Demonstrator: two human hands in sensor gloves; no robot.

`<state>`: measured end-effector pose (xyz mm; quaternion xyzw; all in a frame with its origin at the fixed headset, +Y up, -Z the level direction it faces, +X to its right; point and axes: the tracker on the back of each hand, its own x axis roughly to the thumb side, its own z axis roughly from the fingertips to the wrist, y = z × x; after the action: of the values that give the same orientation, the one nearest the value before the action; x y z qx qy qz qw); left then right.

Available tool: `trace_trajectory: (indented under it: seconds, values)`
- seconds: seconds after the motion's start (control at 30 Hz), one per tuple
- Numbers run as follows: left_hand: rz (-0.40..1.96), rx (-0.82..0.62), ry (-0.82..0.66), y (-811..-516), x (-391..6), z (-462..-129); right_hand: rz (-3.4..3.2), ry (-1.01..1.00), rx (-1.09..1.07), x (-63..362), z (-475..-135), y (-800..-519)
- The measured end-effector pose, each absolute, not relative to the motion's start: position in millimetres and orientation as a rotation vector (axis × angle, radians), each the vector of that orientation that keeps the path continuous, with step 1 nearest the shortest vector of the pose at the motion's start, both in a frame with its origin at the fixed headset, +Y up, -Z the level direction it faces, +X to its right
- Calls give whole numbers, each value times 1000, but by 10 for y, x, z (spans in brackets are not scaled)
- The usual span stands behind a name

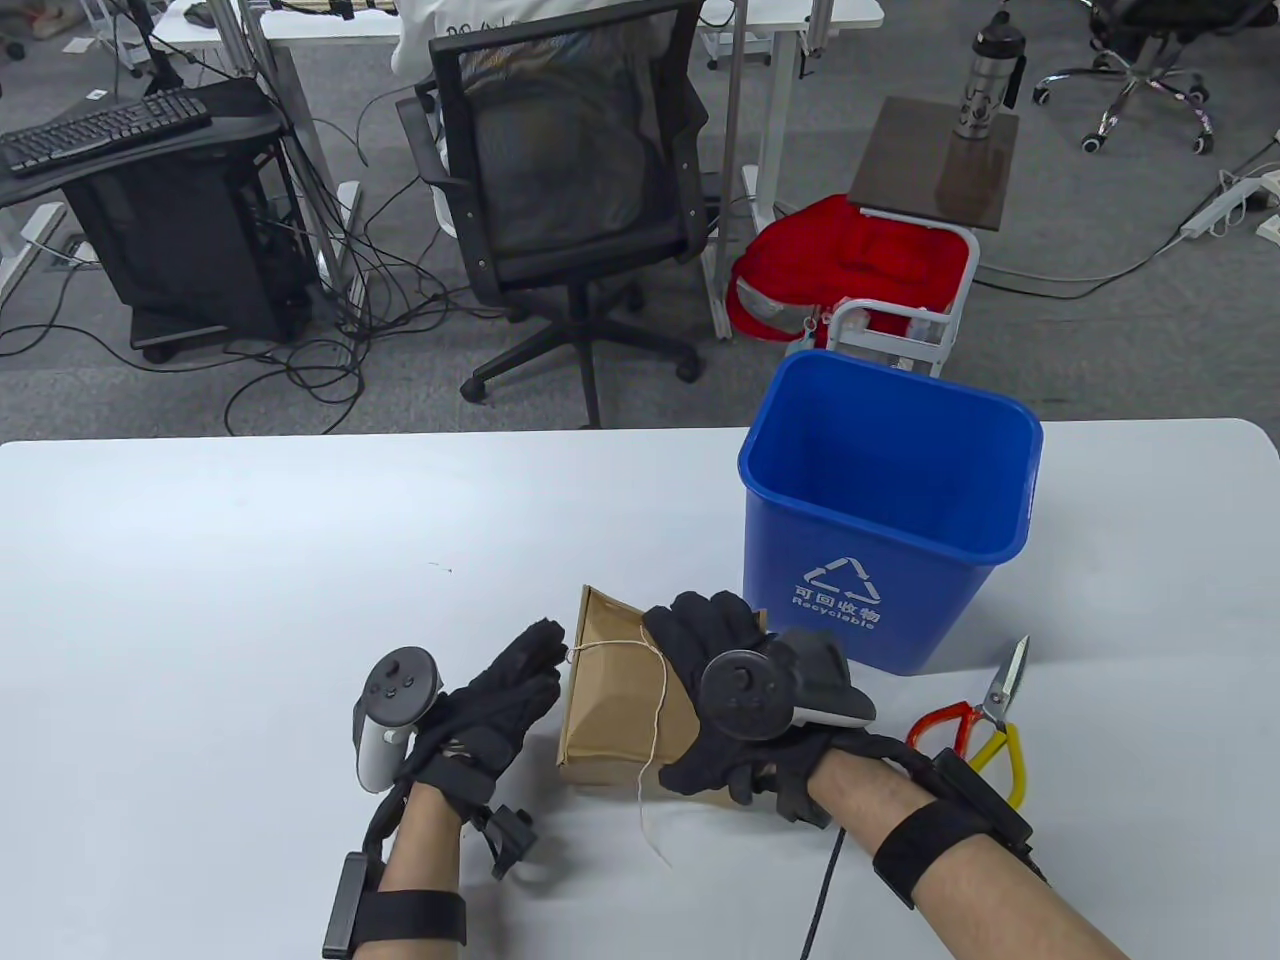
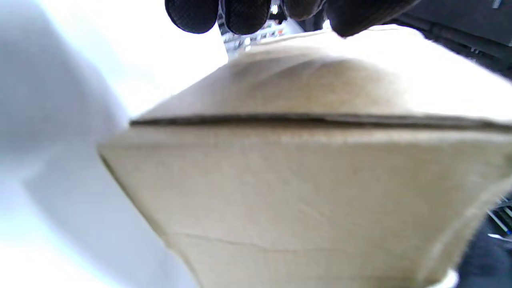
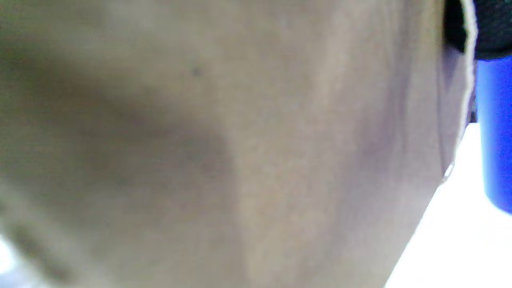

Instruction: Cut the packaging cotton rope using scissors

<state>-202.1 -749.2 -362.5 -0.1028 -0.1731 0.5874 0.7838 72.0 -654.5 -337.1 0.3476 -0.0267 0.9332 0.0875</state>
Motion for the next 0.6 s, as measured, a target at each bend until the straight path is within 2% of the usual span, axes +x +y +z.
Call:
trace_trajectory:
  seconds: [0.17,0.3,0.37,0.6]
  values:
    - [1153,-6,-387,-7255,-1966,-3634,2845,-217,1089,694,-3286,-6455]
    - [1067,171,-374,-7129,-1905,-3606,2826,-233,1066,746,-3286,-6445]
    - [1027,213,-385,-7089,-1883,-3596,2811,-244,1056,761,-3283,-6452]
    - [1078,109,-378,-7156,-1882,-3636,2813,-262,1100,721,-3247,-6460]
